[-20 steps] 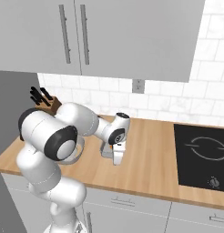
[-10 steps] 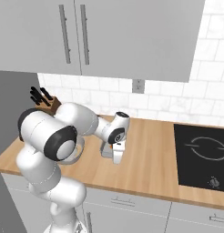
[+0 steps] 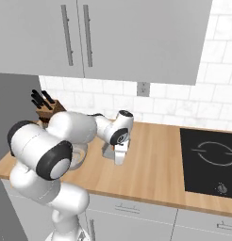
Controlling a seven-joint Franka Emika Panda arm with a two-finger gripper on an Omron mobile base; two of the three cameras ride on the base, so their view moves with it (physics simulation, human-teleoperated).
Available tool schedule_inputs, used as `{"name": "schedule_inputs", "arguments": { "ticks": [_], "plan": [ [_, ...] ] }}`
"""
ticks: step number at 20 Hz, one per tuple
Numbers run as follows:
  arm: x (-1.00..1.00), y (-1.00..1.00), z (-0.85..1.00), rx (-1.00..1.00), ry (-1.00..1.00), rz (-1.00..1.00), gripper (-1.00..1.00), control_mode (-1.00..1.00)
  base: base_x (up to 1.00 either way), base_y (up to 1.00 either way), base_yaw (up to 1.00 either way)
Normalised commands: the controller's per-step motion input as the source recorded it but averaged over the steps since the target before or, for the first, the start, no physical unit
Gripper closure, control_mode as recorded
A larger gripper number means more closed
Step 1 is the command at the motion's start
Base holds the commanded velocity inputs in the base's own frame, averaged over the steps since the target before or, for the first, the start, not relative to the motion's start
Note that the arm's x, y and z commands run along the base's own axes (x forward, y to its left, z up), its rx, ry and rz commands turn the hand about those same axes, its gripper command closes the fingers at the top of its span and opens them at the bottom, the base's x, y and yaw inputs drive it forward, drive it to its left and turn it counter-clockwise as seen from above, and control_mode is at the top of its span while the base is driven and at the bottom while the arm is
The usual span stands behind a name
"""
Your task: Take the meat container that has the shrimp and place it on the second highest rack of the freezer. Then take the vegetable container that has the onion and mushroom and place it on the highest rack of the freezer.
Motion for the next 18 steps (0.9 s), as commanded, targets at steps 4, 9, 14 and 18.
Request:
{"name": "schedule_inputs", "arguments": {
  "ticks": [4, 9, 14, 18],
  "plan": [
    [-0.4, 0.49, 0.44, 0.0, -0.24, -0.05, 1.0, -1.0, 0.0, 0.0, 0.0],
    [-0.37, 0.64, 0.52, 0.0, -0.27, -0.01, 1.0, -1.0, 0.0, 0.0, 0.0],
    [-0.62, 0.5, 0.97, 0.0, -0.18, 0.0, 1.0, -1.0, 0.0, 0.0, 0.0],
    [-0.92, 0.55, 0.73, -0.07, -0.02, 0.0, 1.0, -1.0, 0.0, 0.0, 0.0]
  ]
}}
